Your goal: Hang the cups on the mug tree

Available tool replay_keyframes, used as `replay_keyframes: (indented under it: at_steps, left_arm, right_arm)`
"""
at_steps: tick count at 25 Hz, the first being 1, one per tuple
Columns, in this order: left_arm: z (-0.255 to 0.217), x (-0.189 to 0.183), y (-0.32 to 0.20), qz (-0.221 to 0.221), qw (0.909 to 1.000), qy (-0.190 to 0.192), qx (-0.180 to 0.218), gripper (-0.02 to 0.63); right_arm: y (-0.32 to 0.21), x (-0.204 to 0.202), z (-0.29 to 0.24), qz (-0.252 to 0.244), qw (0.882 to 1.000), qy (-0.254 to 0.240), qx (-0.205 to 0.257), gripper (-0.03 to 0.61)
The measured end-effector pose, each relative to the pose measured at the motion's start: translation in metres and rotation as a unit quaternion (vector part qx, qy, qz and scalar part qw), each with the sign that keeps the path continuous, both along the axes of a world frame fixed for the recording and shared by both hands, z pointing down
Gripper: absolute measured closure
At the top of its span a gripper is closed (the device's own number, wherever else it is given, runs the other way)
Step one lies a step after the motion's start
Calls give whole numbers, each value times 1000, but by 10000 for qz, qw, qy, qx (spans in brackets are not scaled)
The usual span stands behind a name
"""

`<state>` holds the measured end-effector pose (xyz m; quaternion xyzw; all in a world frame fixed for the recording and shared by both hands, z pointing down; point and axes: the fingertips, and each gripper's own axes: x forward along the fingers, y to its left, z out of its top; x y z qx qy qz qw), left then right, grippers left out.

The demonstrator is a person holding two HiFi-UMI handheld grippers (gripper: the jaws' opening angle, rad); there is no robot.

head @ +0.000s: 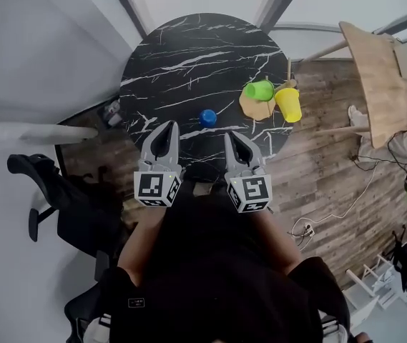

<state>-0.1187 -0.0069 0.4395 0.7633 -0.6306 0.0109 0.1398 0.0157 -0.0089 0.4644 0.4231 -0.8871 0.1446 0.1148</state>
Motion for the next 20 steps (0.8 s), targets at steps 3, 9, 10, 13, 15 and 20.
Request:
replay_keyframes:
  at_steps: [3, 9, 10, 13, 15, 20]
  left_arm:
    - [3, -7, 1, -14, 10000, -38, -7, 620]
    - [16, -16, -1, 63, 9999, 12, -98, 620]
    - [19, -18, -3, 84, 9999, 22, -121, 620]
    - [30, -19, -7, 169, 9996, 76, -221, 620]
    - [40, -21, -11, 229, 9993, 103, -288, 620]
    - [61, -27, -21, 281, 9983, 195, -464, 620]
  right_arm:
    - [-5, -9, 14, 37, 9999, 73, -125, 580]
    - [-15, -23, 50, 135, 9986, 248, -437, 580]
    - [-17, -25, 56, 165, 9983, 285, -486, 580]
    - [-22, -28, 77, 268, 9966, 393, -673, 578]
    - [-25, -31, 93, 332, 9951, 456, -811, 574]
    - [-31, -35, 132, 467, 9911, 576, -1104, 554]
